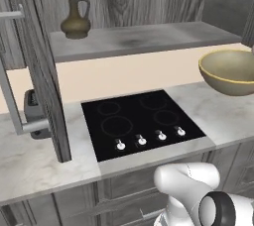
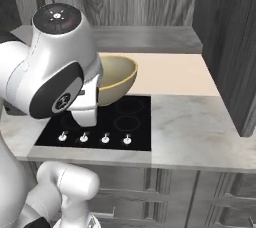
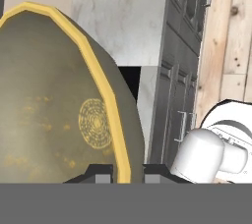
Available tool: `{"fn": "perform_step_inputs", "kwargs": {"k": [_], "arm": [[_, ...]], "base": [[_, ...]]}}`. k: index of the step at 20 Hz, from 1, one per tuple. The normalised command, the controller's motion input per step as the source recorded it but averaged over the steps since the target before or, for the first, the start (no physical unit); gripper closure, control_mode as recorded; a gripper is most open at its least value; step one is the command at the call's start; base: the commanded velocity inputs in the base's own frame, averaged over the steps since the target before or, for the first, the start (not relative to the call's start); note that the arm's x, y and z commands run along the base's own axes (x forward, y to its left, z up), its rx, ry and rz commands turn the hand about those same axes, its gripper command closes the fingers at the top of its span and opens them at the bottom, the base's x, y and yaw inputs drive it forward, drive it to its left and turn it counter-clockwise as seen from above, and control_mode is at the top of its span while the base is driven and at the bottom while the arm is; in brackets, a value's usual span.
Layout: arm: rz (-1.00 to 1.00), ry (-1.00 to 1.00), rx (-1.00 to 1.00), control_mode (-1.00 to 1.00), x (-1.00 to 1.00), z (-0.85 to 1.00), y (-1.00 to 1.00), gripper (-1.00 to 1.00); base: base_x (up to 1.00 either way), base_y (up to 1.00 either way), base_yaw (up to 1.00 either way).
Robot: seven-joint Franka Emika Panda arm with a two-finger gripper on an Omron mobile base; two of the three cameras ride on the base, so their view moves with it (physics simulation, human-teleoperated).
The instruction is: Pick the mug and place it in the sink. Pick the bowl and place it in the open cabinet and then close the cabinet.
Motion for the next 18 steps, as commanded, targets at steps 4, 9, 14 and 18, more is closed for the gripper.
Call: {"fn": "perform_step_inputs", "kwargs": {"k": [4, 9, 14, 18], "arm": [[0.00, 0.00, 0.00, 1.00, 0.00, 0.00, 0.00, 1.00], [0.00, 0.00, 0.00, 1.00, 0.00, 0.00, 0.00, 1.00], [0.00, 0.00, 0.00, 1.00, 0.00, 0.00, 0.00, 1.00], [0.00, 0.00, 0.00, 1.00, 0.00, 0.00, 0.00, 1.00]], "base": [[0.14, -0.08, 0.00], [0.09, -0.23, 0.02], [0.00, -0.29, 0.09], [0.00, -0.13, 0.12]]}}
